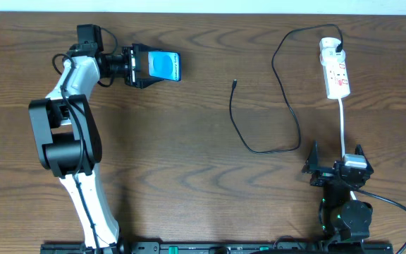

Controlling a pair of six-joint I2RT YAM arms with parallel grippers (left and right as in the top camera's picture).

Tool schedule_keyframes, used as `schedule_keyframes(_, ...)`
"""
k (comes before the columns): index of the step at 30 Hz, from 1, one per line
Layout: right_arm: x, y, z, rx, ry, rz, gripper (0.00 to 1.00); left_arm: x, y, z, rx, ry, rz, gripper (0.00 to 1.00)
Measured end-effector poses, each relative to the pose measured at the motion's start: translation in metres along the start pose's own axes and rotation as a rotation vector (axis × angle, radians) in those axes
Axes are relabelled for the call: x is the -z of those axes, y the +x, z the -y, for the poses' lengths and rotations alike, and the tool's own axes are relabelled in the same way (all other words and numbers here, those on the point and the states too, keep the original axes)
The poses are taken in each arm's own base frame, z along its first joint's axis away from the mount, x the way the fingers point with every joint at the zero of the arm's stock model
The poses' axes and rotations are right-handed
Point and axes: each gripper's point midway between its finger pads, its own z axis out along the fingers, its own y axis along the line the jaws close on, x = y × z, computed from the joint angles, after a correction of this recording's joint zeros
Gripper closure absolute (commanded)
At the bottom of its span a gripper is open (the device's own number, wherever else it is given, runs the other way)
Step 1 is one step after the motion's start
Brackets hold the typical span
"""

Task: Plug charger to phone and switch on socket
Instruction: 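Raise the held phone and tilt it toward the table center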

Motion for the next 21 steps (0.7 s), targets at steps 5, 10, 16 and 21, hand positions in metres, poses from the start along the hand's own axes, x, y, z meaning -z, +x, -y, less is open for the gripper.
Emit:
schedule_keyframes(5,0.000,0.000,0.000,0.000,0.000,0.000,0.01,-0.001,0.004,0.001,-0.003,0.004,-0.021,0.93)
schedule_keyframes(10,0.000,0.000,0.000,0.000,0.000,0.000,0.01,-0.001,0.007,0.003,-0.012,0.013,-0.041,0.93)
schedule_keyframes(16,0.000,0.000,0.000,0.000,0.000,0.000,0.01,-0.001,0.009,0.006,-0.026,0.022,-0.054,0.93)
schedule_keyframes(21,0.000,0.000,0.000,0.000,0.000,0.000,0.01,0.000,0.009,0.010,-0.063,0.035,-0.054,0.93)
